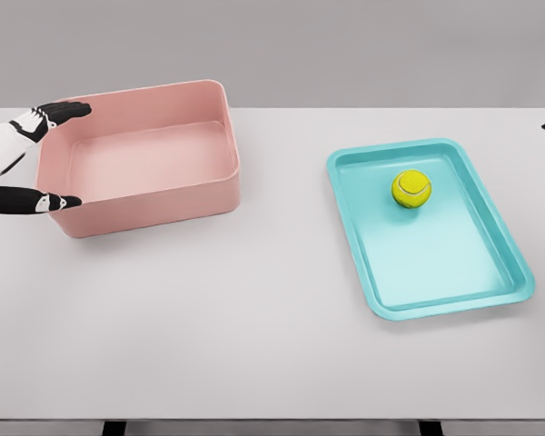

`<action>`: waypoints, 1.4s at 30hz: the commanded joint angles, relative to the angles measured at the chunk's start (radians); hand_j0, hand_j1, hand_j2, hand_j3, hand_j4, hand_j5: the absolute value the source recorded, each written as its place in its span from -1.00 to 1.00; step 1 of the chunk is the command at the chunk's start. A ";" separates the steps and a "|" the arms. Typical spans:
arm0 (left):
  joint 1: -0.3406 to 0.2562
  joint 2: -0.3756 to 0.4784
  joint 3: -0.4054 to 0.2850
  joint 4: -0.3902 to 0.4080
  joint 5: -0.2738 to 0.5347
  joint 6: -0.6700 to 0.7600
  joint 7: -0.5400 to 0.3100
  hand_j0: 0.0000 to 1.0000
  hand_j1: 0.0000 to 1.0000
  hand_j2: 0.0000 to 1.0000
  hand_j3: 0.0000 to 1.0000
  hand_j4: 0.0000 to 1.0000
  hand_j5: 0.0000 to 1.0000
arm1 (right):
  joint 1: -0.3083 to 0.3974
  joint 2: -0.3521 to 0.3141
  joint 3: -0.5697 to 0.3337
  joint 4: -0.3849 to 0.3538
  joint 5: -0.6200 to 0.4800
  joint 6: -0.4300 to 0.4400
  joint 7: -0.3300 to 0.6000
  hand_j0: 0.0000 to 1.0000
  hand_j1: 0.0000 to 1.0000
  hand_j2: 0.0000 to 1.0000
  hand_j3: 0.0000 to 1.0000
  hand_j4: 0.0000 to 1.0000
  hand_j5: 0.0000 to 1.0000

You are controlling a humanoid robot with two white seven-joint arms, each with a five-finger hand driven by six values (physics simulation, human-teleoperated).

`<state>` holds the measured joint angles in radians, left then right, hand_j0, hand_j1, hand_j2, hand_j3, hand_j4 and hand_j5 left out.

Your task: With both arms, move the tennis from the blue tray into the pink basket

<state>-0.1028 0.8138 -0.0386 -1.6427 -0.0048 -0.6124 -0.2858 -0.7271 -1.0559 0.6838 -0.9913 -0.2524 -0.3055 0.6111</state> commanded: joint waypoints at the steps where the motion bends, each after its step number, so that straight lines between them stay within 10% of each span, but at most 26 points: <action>1: 0.000 0.002 0.000 0.000 0.008 0.002 0.001 1.00 1.00 1.00 1.00 1.00 1.00 | -0.005 0.039 0.003 0.019 0.082 -0.007 0.000 1.00 1.00 1.00 1.00 1.00 1.00; 10: 0.000 0.001 0.000 0.000 0.006 0.002 0.001 1.00 1.00 1.00 1.00 1.00 1.00 | -0.164 0.203 0.037 0.046 0.337 -0.017 0.000 1.00 1.00 1.00 1.00 1.00 1.00; 23: 0.000 0.001 0.000 0.000 0.000 0.002 0.001 1.00 1.00 1.00 1.00 1.00 1.00 | -0.239 0.298 0.230 0.048 0.340 -0.155 0.000 1.00 1.00 1.00 1.00 1.00 1.00; 30: 0.000 0.001 0.000 0.001 -0.001 0.002 0.001 1.00 1.00 1.00 1.00 1.00 1.00 | -0.244 0.355 0.233 0.160 0.340 -0.155 0.000 1.00 1.00 1.00 1.00 1.00 1.00; 42: 0.000 0.001 0.000 0.006 -0.004 0.002 0.001 1.00 1.00 1.00 1.00 1.00 1.00 | -0.245 0.378 0.232 0.141 0.335 -0.187 0.000 1.00 1.00 1.00 1.00 1.00 1.00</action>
<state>-0.1028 0.8138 -0.0384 -1.6366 -0.0165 -0.6123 -0.2858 -0.9725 -0.6783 0.9163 -0.8453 0.0884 -0.4867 0.6112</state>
